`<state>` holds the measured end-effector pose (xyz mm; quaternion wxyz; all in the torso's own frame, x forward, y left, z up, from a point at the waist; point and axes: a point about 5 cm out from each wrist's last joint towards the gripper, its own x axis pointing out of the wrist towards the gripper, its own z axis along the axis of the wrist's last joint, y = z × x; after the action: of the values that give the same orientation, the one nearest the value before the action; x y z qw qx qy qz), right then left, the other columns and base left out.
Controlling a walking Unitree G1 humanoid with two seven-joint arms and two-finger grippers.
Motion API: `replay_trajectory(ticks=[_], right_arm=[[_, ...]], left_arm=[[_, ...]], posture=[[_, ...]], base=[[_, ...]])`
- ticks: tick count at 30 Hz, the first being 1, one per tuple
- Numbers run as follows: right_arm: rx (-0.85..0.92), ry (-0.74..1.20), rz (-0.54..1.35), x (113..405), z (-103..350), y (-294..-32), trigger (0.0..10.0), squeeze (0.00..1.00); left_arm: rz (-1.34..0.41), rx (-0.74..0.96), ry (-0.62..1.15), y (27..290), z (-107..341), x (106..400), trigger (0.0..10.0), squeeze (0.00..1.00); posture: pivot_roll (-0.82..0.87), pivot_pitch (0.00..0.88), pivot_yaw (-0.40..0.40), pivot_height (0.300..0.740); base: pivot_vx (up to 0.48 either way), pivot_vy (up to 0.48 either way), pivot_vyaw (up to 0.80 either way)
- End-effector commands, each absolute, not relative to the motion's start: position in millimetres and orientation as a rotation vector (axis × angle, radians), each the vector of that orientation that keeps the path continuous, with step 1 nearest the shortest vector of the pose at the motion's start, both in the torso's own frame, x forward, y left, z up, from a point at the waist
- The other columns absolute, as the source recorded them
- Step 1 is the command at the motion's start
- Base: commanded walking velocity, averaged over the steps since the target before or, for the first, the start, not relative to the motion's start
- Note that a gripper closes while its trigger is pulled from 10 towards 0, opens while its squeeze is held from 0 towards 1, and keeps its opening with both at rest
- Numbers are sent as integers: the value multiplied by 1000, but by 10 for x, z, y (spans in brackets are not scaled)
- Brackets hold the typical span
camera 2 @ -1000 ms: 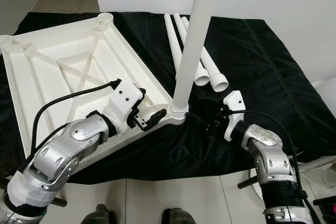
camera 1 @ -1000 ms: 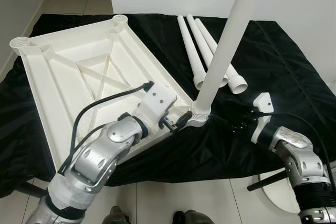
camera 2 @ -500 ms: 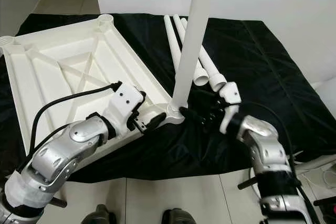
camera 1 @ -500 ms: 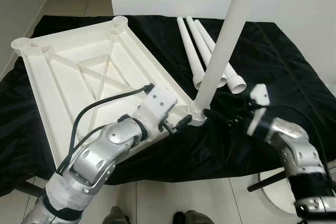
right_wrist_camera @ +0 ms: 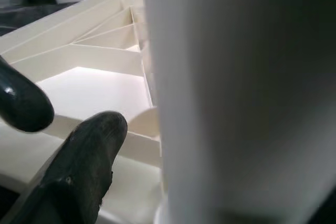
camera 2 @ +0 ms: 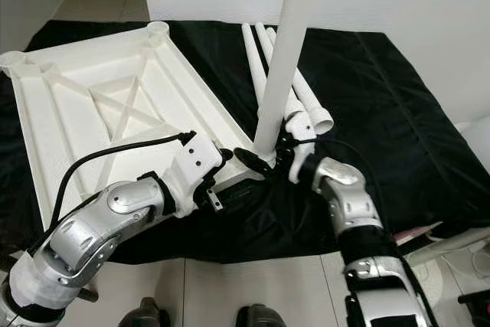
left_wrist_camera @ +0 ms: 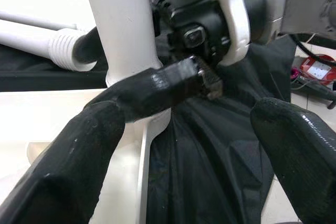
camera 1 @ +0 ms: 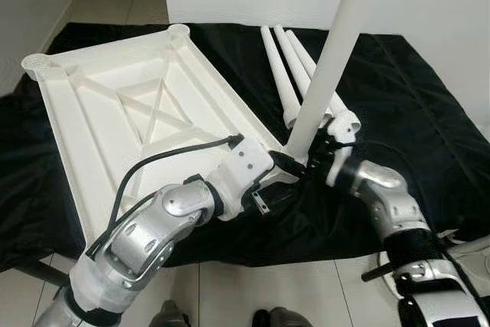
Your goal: Building children table
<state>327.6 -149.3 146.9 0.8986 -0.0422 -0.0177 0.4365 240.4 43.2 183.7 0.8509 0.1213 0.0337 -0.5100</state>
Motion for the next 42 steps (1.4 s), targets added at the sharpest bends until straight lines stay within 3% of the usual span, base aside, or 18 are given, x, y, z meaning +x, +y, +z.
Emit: replay_trajectory(ticks=[1, 7, 8, 9, 10, 12, 13, 19, 20, 21, 31, 33, 39, 41, 42], right_arm=[[-93, -36, 890, 3297, 1445, -1468, 10000, 0], [-92, -34, 876, 3313, 1395, -1436, 9843, 0], [-92, -34, 870, 3313, 1378, -1433, 7569, 0], [-92, -34, 870, 3313, 1378, -1433, 7569, 0], [-95, -33, 856, 3324, 1360, -1443, 3255, 0], [-95, -33, 856, 3324, 1360, -1443, 3255, 0], [-90, -35, 841, 3327, 1345, -1452, 0, 0], [-94, -45, 831, 3334, 1338, -1447, 0, 0], [-92, -48, 829, 3330, 1335, -1442, 588, 0], [-90, -52, 819, 3320, 1324, -1432, 10000, 0], [-50, -66, 677, 3272, 1286, -1370, 10000, 0], [-73, -57, 534, 3281, 1257, -1346, 10000, 0], [-58, -58, 415, 3246, 1241, -1266, 10000, 0], [4, -9, 214, 3239, 1201, -1195, 10000, 0], [4, -9, 214, 3239, 1201, -1195, 10000, 0]], left_arm=[[-1037, 254, 81, 432, 1836, 2427, 10000, 0], [-1010, 257, 84, 458, 1834, 2472, 10000, 0], [-1005, 259, 85, 466, 1834, 2479, 10000, 0], [-1005, 259, 85, 466, 1834, 2479, 10000, 0], [-1000, 258, 86, 468, 1835, 2493, 10000, 0], [-1000, 258, 86, 468, 1835, 2493, 10000, 0], [-995, 258, 86, 466, 1832, 2493, 10000, 0], [-993, 259, 87, 465, 1833, 2495, 10000, 0], [-993, 258, 87, 466, 1836, 2494, 10000, 0], [-992, 259, 87, 468, 1835, 2495, 10000, 0], [-973, 257, 86, 475, 1837, 2530, 10000, 0], [-965, 261, 82, 473, 1836, 2546, 10000, 0], [-958, 262, 80, 470, 1835, 2558, 10000, 0], [-951, 265, 77, 472, 1838, 2573, 10000, 0], [-951, 265, 77, 472, 1838, 2573, 10000, 0]], posture=[[38, 51, -58, 740], [39, 50, -58, 740], [36, 52, -57, 740], [36, 52, -57, 740], [34, 53, -55, 740], [34, 53, -55, 740], [32, 55, -51, 740], [32, 56, -51, 740], [32, 57, -51, 740], [31, 57, -51, 740], [29, 56, -53, 740], [22, 50, -55, 740], [20, 45, -58, 740], [19, 39, -62, 740], [19, 39, -62, 740]], base=[[0, 0, 0], [0, 0, 0], [0, 0, 0], [0, 0, 0], [0, 0, 0], [0, 0, 0], [0, 0, 0], [0, 0, 0], [0, 0, 0], [0, 0, 0], [0, 0, 0], [0, 0, 0], [0, 0, 0], [0, 0, 0], [0, 0, 0]])
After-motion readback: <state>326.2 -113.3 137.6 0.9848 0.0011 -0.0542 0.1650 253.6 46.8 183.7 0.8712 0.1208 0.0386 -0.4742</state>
